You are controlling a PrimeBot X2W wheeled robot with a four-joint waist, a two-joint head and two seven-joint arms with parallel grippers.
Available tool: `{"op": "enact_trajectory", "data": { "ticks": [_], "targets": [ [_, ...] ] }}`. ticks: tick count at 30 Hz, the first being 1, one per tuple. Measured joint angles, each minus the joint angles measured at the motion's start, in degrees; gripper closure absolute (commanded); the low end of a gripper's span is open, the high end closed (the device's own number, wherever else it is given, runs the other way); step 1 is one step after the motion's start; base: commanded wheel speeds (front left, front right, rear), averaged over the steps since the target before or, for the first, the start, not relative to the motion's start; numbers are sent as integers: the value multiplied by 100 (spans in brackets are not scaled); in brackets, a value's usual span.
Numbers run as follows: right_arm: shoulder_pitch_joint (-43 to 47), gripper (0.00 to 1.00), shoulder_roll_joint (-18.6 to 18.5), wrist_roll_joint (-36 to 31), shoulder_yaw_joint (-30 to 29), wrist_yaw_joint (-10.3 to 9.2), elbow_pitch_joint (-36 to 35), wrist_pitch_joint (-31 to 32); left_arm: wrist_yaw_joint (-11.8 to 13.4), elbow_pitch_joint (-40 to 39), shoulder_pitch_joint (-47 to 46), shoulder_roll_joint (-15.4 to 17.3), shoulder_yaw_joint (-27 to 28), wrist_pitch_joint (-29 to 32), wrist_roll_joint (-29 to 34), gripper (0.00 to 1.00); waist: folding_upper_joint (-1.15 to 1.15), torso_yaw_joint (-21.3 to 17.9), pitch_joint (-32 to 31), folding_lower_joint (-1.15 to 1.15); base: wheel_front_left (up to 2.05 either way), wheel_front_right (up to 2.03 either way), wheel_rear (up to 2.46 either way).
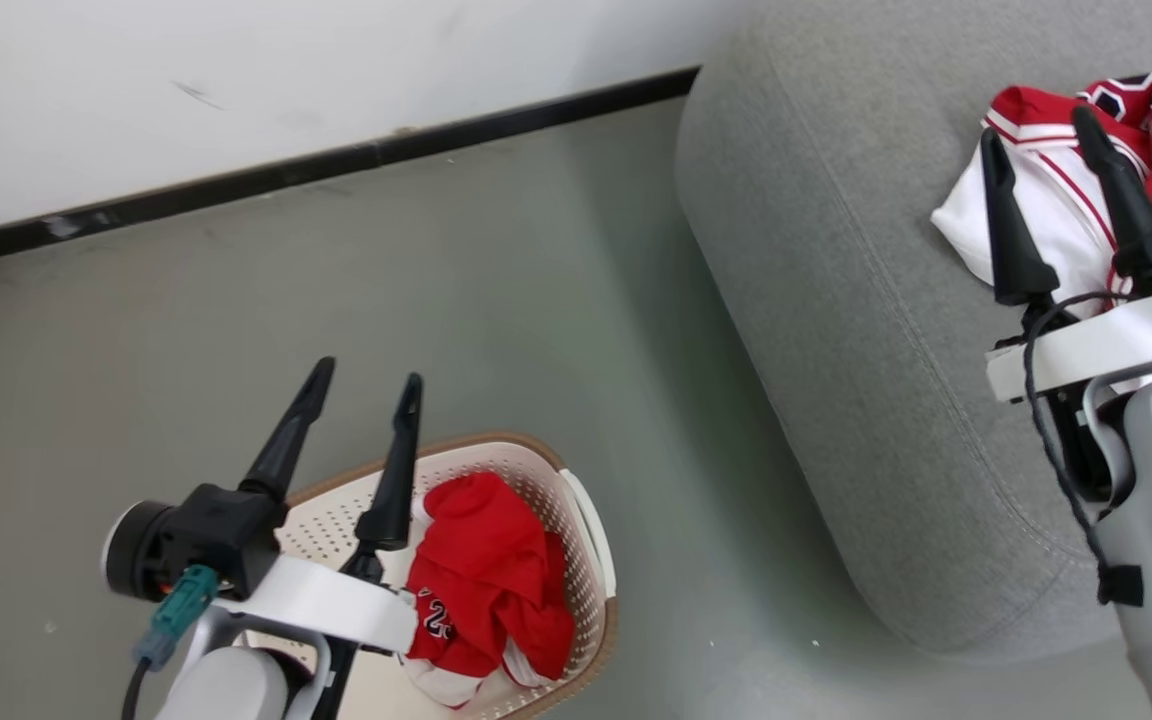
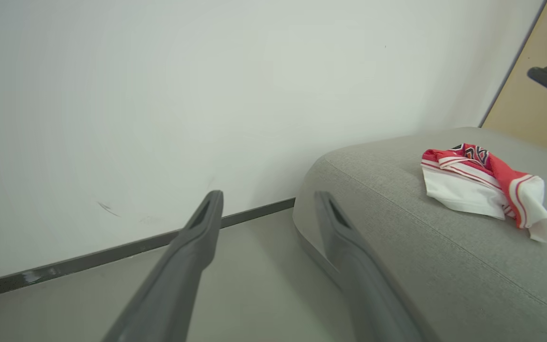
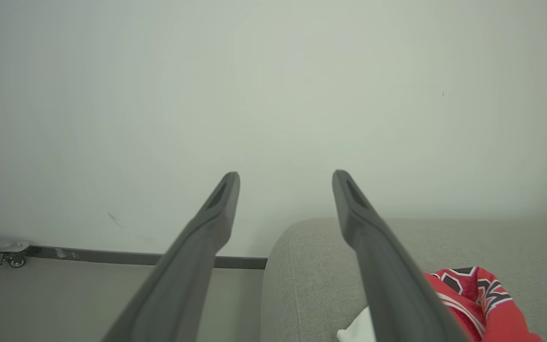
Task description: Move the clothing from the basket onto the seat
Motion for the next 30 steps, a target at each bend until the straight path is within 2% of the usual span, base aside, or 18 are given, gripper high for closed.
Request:
{"op": "enact_trajectory", "data": {
  "ticks": [5, 10, 21, 30],
  "targets": [
    [298, 0, 260, -270, -225, 0, -245, 0, 274, 213, 164, -9, 327, -49, -14, 0, 0, 220, -211, 0, 0, 0, 0],
    [583, 0, 444, -433, -450, 0, -356, 0, 431, 335, 248, -66, 546, -51, -40, 0, 0, 391, -402, 0, 0, 0, 0],
    [1399, 0, 918, -787, -731, 0, -553, 0, 593, 477, 576, -159, 827, -52, -36, 0, 0, 698, -856, 0, 0, 0, 0],
    [2070, 0, 1059, -1026, -901, 0, -781, 0, 603, 465, 960, -201, 1018, -52, 19, 0, 0, 894, -1215, 0, 0, 0, 0]
  ]
}}
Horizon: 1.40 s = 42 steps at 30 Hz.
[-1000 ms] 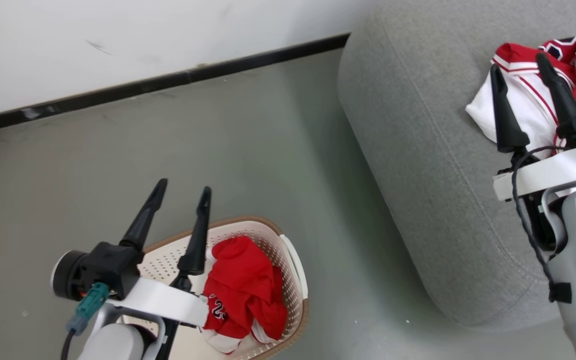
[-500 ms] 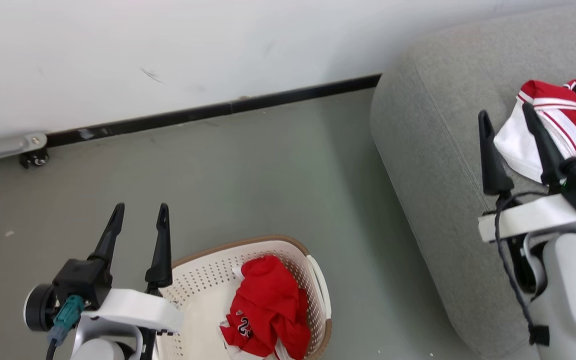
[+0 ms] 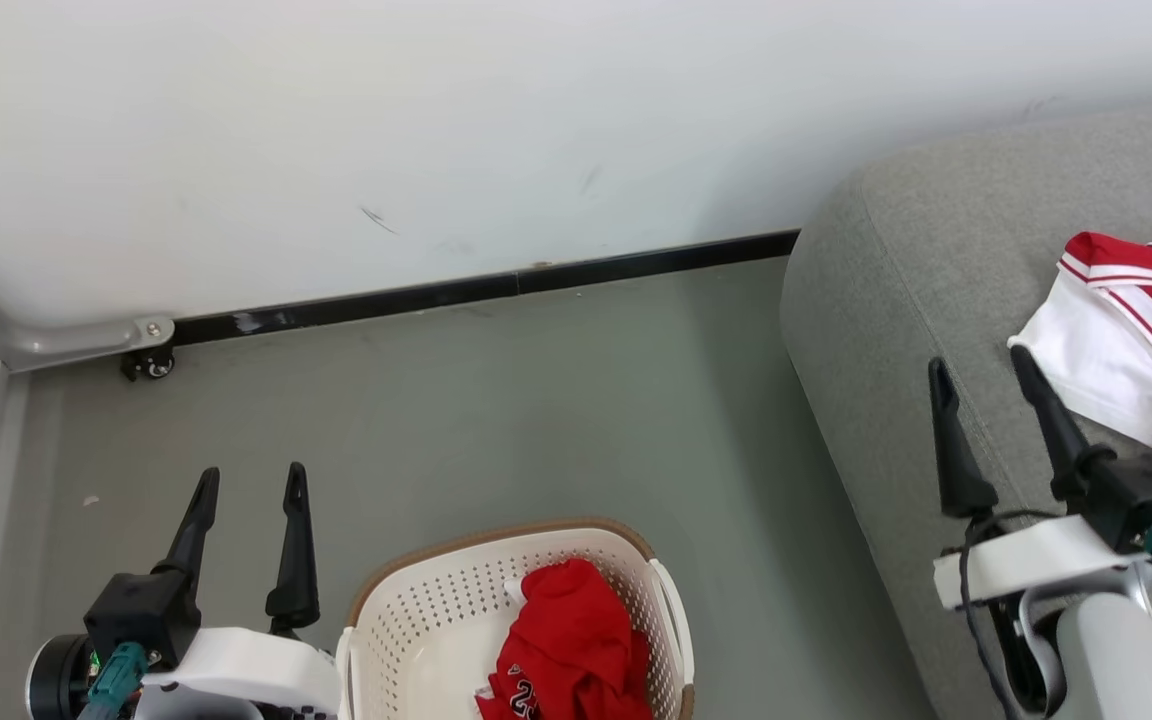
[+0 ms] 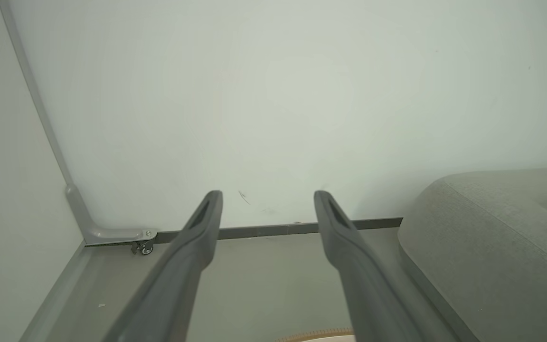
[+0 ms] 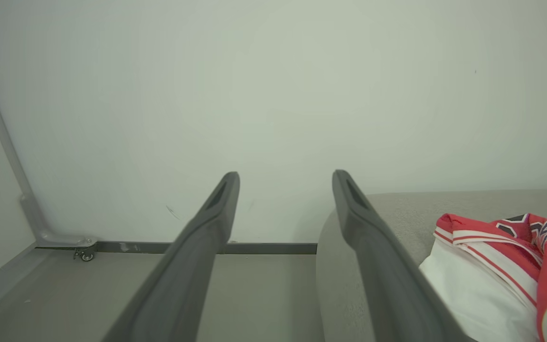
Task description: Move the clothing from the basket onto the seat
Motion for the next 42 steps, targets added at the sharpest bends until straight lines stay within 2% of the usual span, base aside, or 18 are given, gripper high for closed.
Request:
{"op": "enact_trajectory", "data": {
  "ticks": [19, 42],
  "targets": [
    [1067, 0, 158, -141, 12, 0, -420, 142, 41, 29, 450, -36, 132, 0, 230, 0, 0, 192, -482, 0, 0, 0, 0],
    [1407, 0, 170, 318, 254, 0, -938, 386, -12, 7, 487, -89, 213, 0, 402, 0, 0, 186, -373, 0, 0, 0, 0]
  ]
}}
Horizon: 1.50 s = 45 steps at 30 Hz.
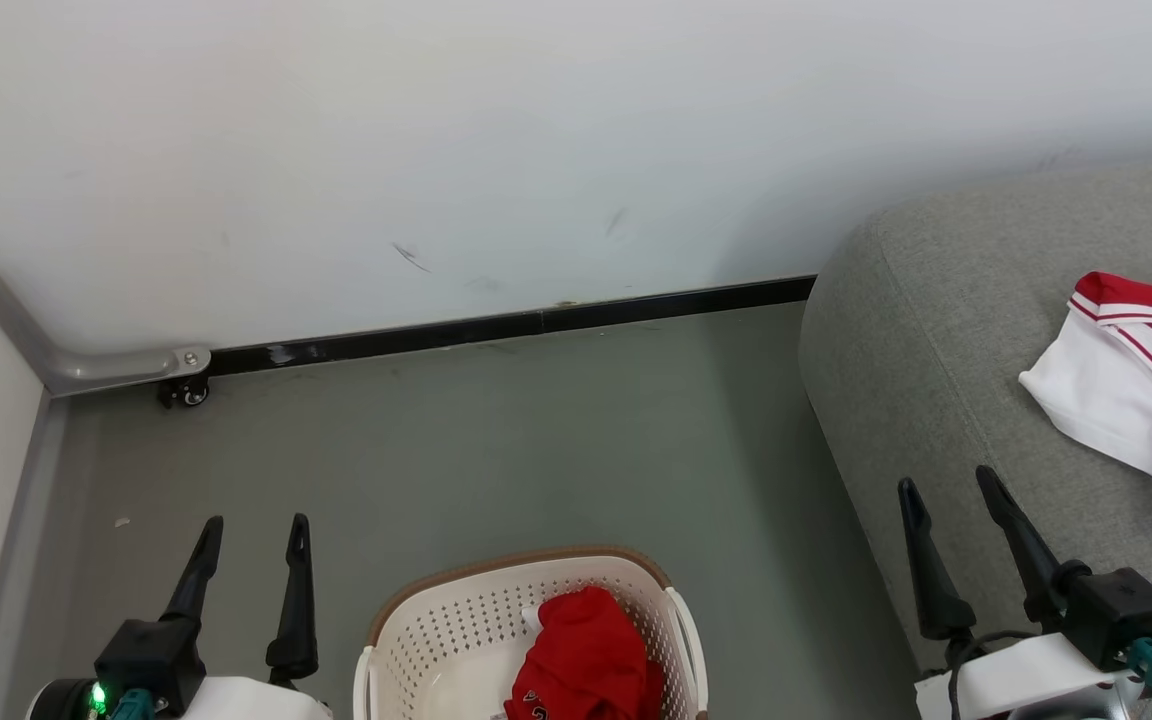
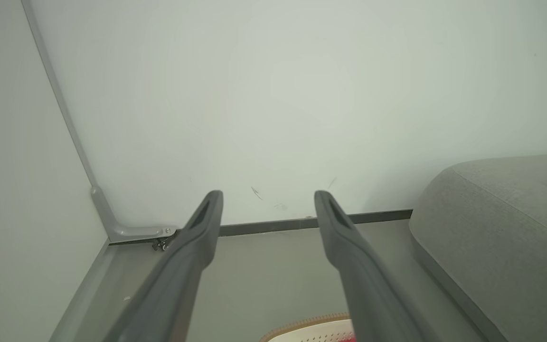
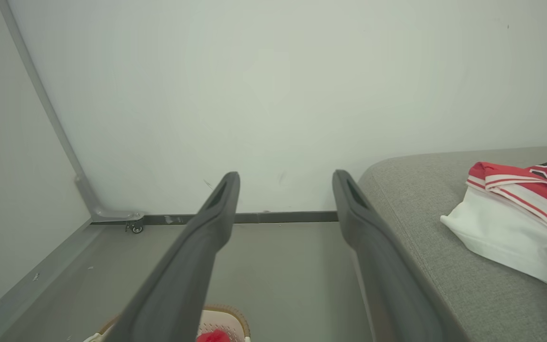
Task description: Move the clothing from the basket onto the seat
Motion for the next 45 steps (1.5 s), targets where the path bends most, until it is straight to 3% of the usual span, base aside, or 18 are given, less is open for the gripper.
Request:
{"op": "enact_trajectory", "data": {
  "ticks": [21, 45],
  "targets": [
    [47, 0, 4, -3, -249, -1, -432, 2, -312, 118, -202, -5, -270, 0, 257, 0, 0, -75, 242, 0, 0, 0, 0],
    [-91, 0, 10, -5, -363, -1, -980, 8, -605, 821, -1015, 9, -600, 2, 470, 0, 0, -242, 1166, 0, 0, 0, 0]
  ]
}}
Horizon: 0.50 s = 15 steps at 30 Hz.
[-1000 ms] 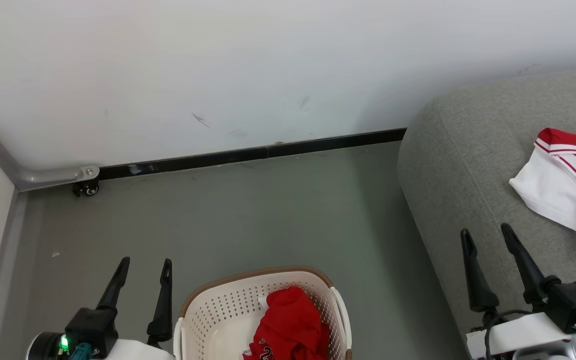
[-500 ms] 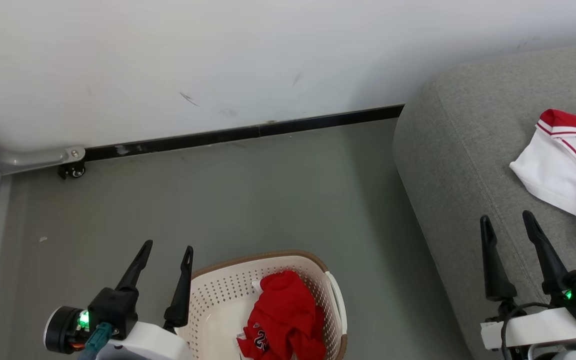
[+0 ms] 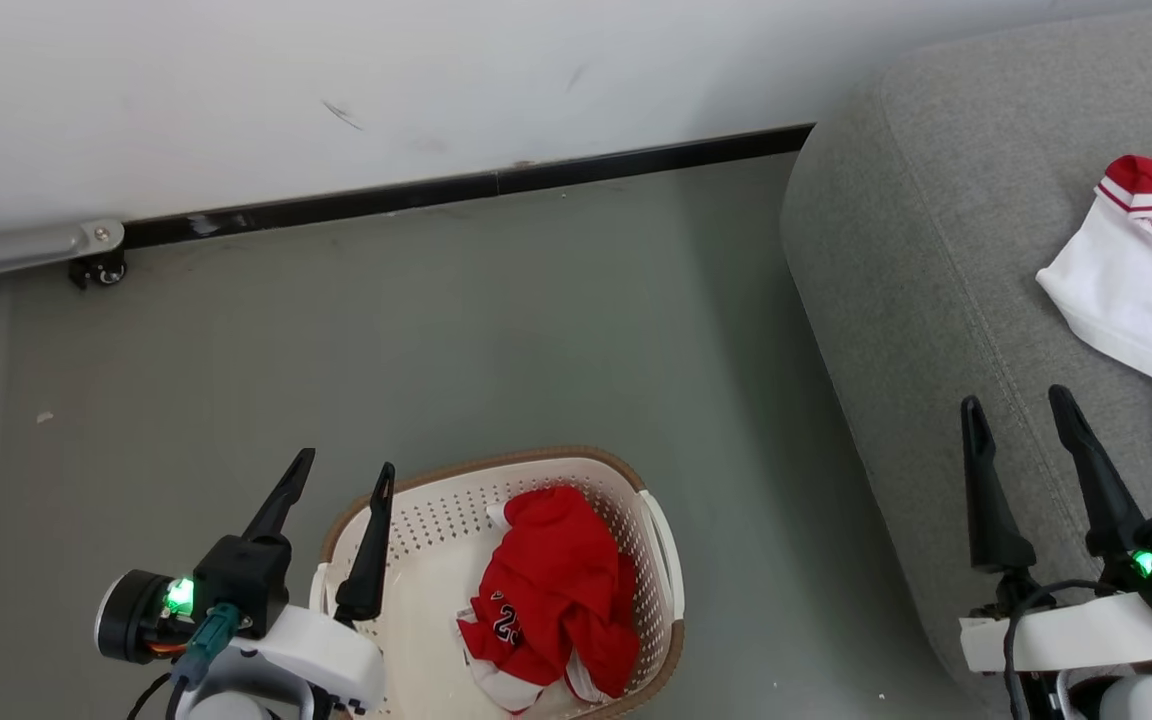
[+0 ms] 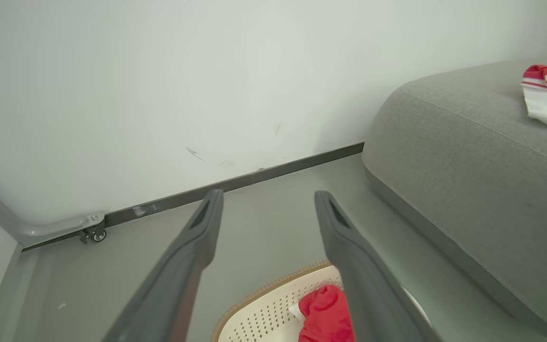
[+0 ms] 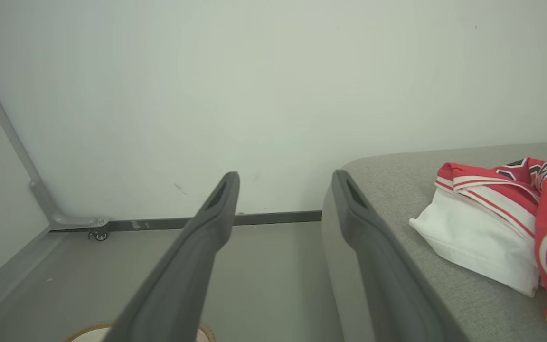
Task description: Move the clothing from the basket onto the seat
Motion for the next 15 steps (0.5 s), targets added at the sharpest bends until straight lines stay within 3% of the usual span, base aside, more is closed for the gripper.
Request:
{"op": "enact_trajectory", "data": {
  "ticks": [15],
  "targets": [
    [-610, 0, -1, 5, -32, 1, -223, -16, -55, 352, -617, 16, -157, 1, 248, 0, 0, -120, 852, 0, 0, 0, 0]
  ]
}}
